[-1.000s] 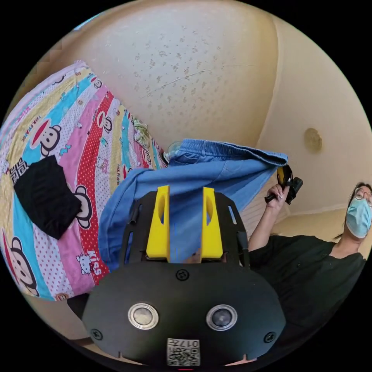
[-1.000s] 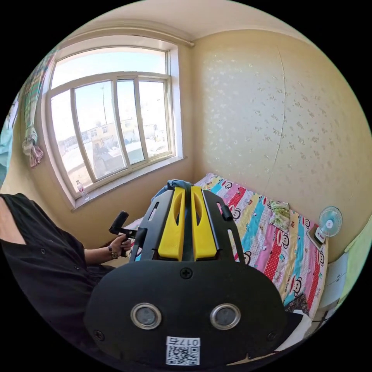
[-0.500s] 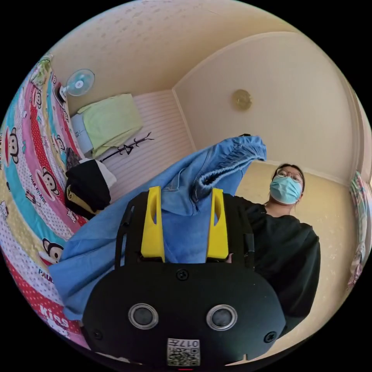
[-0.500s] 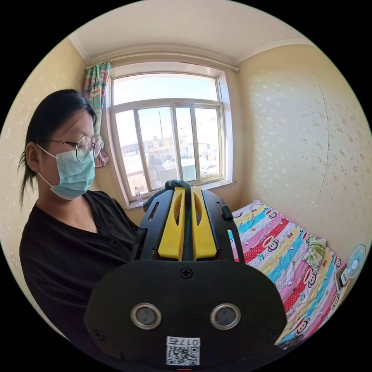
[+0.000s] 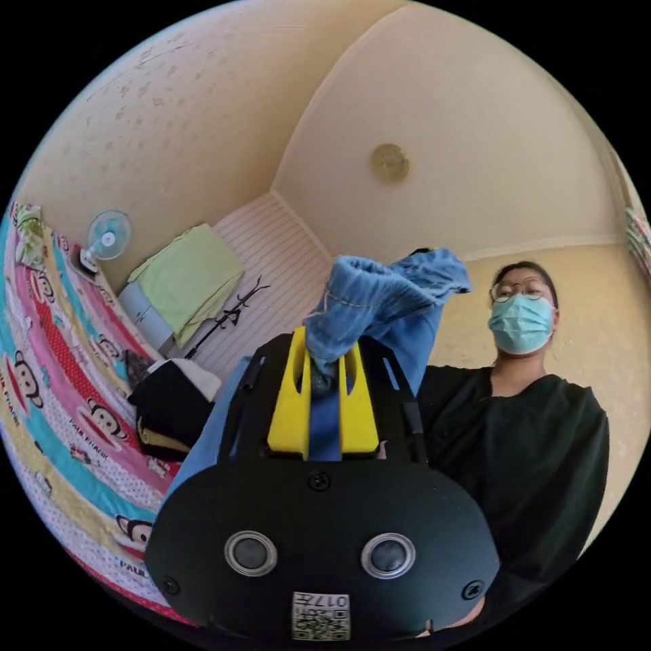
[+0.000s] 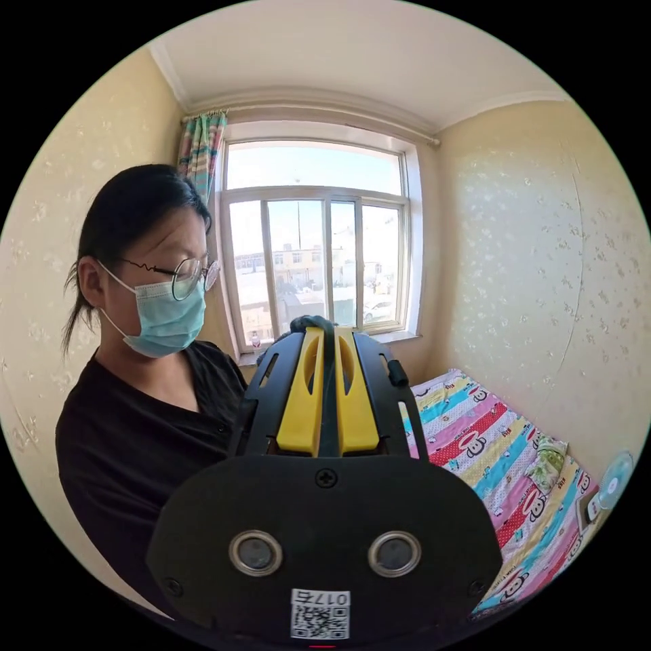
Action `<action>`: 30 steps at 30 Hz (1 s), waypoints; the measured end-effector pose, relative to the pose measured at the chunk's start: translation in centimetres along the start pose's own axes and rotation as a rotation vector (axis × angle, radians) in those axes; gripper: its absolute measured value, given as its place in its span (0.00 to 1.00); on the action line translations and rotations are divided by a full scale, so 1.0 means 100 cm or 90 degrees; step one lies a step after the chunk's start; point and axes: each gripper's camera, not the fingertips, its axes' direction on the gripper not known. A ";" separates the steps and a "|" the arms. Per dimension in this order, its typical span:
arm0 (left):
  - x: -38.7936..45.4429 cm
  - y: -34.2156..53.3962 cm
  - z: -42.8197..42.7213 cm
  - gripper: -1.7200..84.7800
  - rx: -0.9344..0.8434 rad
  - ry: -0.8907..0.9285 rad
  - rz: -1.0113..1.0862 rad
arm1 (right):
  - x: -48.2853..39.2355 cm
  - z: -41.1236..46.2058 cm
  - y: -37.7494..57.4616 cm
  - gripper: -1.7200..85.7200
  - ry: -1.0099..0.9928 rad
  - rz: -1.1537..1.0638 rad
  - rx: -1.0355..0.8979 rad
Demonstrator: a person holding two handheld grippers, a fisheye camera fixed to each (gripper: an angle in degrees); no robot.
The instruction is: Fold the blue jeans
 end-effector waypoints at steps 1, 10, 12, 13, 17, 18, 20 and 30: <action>0.026 -0.009 -0.011 0.09 0.046 0.009 0.033 | 0.000 -0.011 0.002 0.05 0.014 0.001 0.014; 0.213 -0.115 0.032 0.08 0.065 -0.437 0.324 | 0.077 -0.101 0.019 0.06 0.195 0.107 0.108; 0.183 -0.150 0.032 0.08 0.081 -0.435 0.298 | 0.166 -0.100 0.019 0.06 0.219 0.196 0.084; 0.151 -0.180 0.030 0.08 0.078 -0.464 0.267 | 0.193 -0.097 0.020 0.06 0.220 0.221 0.076; -0.029 -0.285 -0.013 0.09 0.060 -0.697 0.128 | 0.422 -0.026 0.042 0.06 0.281 0.401 -0.036; -0.061 -0.295 -0.025 0.09 0.053 -0.730 0.103 | 0.484 0.002 0.058 0.06 0.311 0.431 -0.089; -0.176 -0.312 -0.082 0.13 -0.015 -0.815 -0.069 | 0.560 0.036 0.096 0.06 0.344 0.504 -0.154; -0.352 0.002 -0.286 0.13 -0.074 -0.843 -0.336 | 0.659 0.225 0.484 0.11 0.148 0.606 -0.412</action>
